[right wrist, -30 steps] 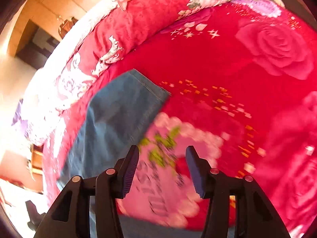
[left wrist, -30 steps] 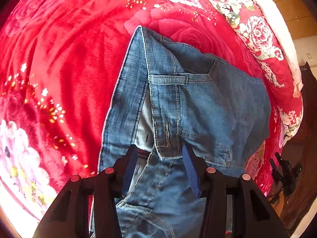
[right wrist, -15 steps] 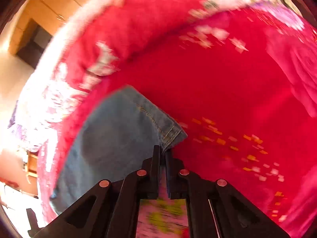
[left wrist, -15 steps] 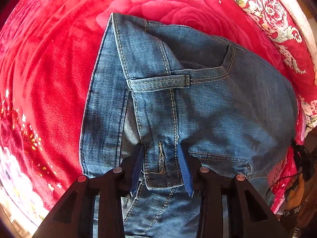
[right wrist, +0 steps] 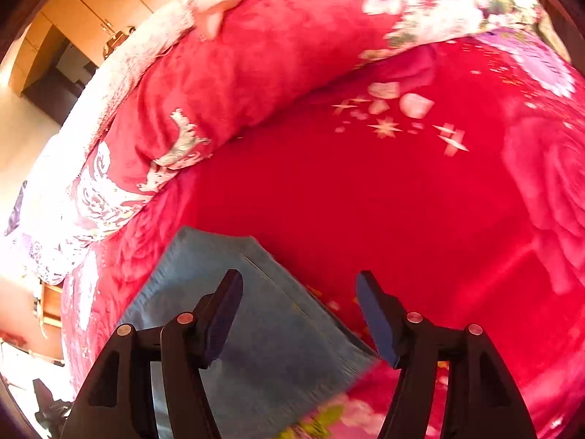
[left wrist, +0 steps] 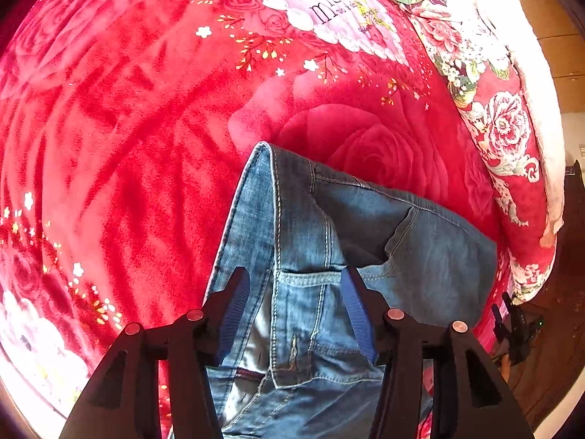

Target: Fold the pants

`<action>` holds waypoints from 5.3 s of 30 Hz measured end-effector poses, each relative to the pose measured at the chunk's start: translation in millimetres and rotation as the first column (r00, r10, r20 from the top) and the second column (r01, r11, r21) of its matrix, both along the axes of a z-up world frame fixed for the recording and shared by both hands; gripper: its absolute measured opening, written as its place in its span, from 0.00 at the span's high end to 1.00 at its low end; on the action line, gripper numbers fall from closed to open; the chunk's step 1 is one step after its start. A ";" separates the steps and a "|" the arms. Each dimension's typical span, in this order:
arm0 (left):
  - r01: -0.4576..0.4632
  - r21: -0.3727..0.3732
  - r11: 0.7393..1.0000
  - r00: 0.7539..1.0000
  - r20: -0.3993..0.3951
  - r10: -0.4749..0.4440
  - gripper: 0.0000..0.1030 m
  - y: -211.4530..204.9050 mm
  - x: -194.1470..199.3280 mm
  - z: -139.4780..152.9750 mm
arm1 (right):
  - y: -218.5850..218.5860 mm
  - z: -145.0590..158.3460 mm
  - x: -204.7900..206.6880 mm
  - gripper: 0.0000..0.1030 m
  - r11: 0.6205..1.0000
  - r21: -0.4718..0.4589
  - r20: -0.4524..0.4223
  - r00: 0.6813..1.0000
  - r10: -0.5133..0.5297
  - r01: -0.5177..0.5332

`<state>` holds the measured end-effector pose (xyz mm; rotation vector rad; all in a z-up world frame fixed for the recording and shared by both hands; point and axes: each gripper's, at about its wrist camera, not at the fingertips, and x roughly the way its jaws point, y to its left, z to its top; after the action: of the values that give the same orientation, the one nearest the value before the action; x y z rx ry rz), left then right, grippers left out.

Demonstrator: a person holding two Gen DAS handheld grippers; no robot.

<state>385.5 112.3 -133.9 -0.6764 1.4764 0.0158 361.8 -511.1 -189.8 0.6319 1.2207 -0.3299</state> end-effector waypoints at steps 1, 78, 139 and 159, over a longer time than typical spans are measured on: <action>0.000 0.003 1.000 1.000 -0.010 0.000 0.50 -3.0 4.7 -3.9 | 3.1 -4.0 11.8 0.36 1.000 0.007 0.001 1.000 0.003 -0.003; 0.121 0.090 0.989 0.981 0.144 -0.133 0.89 -1.2 -210.1 -1.2 | 87.0 63.6 -260.8 0.51 0.944 0.245 0.079 0.966 -0.248 0.222; 0.085 -0.004 0.996 0.941 0.328 -0.079 0.90 -12.1 -134.3 94.5 | 78.3 109.5 -352.8 0.95 0.852 0.411 0.256 0.856 -0.449 0.324; 0.196 -0.083 0.977 0.976 0.119 -0.185 0.83 32.6 -267.6 -16.4 | 103.9 68.3 -464.7 0.87 0.803 0.452 0.114 0.867 -0.485 0.389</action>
<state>117.9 144.9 -150.3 -0.5993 1.4363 -0.2374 -102.9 -407.3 -121.5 1.3044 0.9143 -0.3755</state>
